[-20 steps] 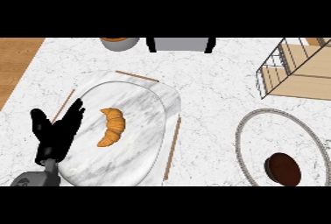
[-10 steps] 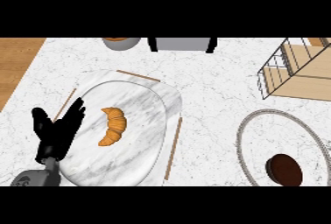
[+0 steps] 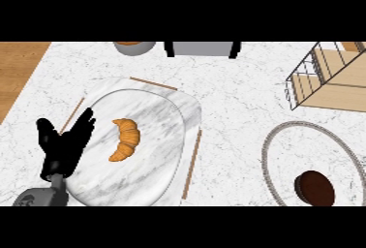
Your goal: Pick the bell pepper from the placemat and place it in the tiered shelf
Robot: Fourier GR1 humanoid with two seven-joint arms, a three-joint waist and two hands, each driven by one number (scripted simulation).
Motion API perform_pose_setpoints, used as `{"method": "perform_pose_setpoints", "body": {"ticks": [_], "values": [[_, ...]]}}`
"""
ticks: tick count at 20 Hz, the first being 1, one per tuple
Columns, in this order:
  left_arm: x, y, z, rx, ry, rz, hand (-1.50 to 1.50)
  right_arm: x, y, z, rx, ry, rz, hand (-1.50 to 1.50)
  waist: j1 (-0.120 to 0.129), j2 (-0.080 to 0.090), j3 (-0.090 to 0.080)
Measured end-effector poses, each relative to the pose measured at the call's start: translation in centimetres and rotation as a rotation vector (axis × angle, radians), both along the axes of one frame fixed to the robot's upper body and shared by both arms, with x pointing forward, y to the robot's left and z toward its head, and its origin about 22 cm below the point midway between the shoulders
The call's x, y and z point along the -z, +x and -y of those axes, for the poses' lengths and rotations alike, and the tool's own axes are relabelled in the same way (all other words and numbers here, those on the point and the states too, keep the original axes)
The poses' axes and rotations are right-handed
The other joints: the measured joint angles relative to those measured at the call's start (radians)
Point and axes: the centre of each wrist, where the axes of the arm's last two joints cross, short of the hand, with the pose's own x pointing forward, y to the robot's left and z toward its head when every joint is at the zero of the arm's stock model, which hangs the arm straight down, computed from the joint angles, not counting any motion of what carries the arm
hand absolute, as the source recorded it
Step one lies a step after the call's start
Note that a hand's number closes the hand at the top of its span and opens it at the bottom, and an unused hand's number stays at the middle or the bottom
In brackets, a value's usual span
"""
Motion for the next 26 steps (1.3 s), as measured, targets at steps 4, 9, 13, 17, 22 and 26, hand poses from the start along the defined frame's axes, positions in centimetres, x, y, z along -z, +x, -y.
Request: {"method": "perform_pose_setpoints", "body": {"ticks": [4, 9, 13, 17, 22, 26], "values": [[-0.2, 0.0, 0.0, 0.001, 0.002, 0.001, 0.0, 0.5, 0.7, 0.4, -0.02, 0.011, 0.026, 1.5, 0.002, 0.001, 0.0], [0.0, -0.2, -0.2, -0.002, 0.005, 0.004, 0.0, 1.5, 1.3, 0.6, -0.052, 0.024, 0.038, 1.5, -0.003, -0.001, 0.0], [0.1, -0.1, -0.3, -0.007, 0.002, 0.003, 0.0, 0.9, 1.3, 0.6, -0.056, -0.026, 0.02, 1.5, -0.003, -0.001, 0.001], [0.1, -0.3, -0.4, -0.009, -0.001, 0.006, 0.0, 0.8, 1.4, 0.9, -0.024, 0.068, 0.052, -1.5, -0.006, -0.003, 0.001], [0.0, -0.3, -0.8, -0.006, 0.001, 0.004, 0.0, 0.8, 1.4, 1.4, 0.011, 0.246, 0.104, -1.5, -0.007, -0.002, 0.0], [0.0, -0.3, -0.8, -0.003, 0.0, 0.004, 0.0, 0.6, 1.5, 1.5, 0.006, 0.394, 0.143, -1.5, -0.006, -0.001, 0.0]]}}
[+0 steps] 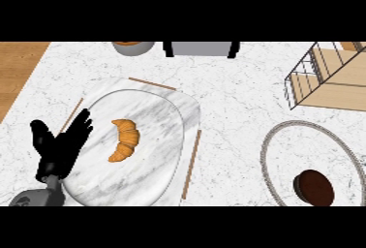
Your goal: Pick the bell pepper from the placemat and place it in the tiered shelf
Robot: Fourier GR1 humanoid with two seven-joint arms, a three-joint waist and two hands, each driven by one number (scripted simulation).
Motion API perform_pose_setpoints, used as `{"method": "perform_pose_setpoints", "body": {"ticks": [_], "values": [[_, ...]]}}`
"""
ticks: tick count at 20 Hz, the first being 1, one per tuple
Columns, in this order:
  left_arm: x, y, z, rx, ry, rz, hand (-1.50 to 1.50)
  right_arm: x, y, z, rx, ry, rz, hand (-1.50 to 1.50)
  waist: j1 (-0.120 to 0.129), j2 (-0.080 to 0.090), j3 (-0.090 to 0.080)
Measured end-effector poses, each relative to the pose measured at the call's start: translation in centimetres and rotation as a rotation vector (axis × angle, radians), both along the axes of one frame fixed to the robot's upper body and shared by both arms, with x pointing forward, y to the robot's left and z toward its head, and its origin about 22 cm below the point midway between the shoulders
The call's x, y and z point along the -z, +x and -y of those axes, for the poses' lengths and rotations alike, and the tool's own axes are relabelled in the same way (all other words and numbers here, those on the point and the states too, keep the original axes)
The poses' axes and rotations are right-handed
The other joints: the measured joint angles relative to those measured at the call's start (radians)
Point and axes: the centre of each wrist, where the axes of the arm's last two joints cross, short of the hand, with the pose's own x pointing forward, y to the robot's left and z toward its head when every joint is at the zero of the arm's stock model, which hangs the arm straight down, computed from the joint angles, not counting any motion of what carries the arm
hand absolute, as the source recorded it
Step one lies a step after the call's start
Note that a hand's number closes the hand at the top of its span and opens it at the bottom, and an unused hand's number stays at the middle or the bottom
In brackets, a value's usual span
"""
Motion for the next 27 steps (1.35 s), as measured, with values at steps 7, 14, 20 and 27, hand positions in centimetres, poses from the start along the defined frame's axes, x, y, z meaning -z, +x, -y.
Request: {"method": "perform_pose_setpoints", "body": {"ticks": [7, 14, 20, 27], "values": [[0.1, 0.1, 0.8, -0.008, -0.003, 0.001, 0.0, -2.0, -1.4, 1.7, 0.026, 0.237, 0.095, -1.5, 0.001, 0.001, 0.001], [0.0, -0.1, 1.0, -0.001, 0.003, 0.014, 0.0, -3.7, -4.8, 5.3, 0.226, 0.299, 0.198, -1.5, 0.005, 0.004, 0.001], [-0.1, -0.2, 0.6, -0.002, 0.0, 0.008, 0.0, -4.1, -9.6, 9.7, 0.36, 0.397, 0.259, -1.5, 0.001, 0.008, 0.002], [-0.1, -0.3, 0.5, -0.005, -0.002, 0.008, 0.0, -3.2, -14.6, 13.5, 0.361, 0.453, 0.255, -1.5, -0.002, 0.009, 0.004]]}}
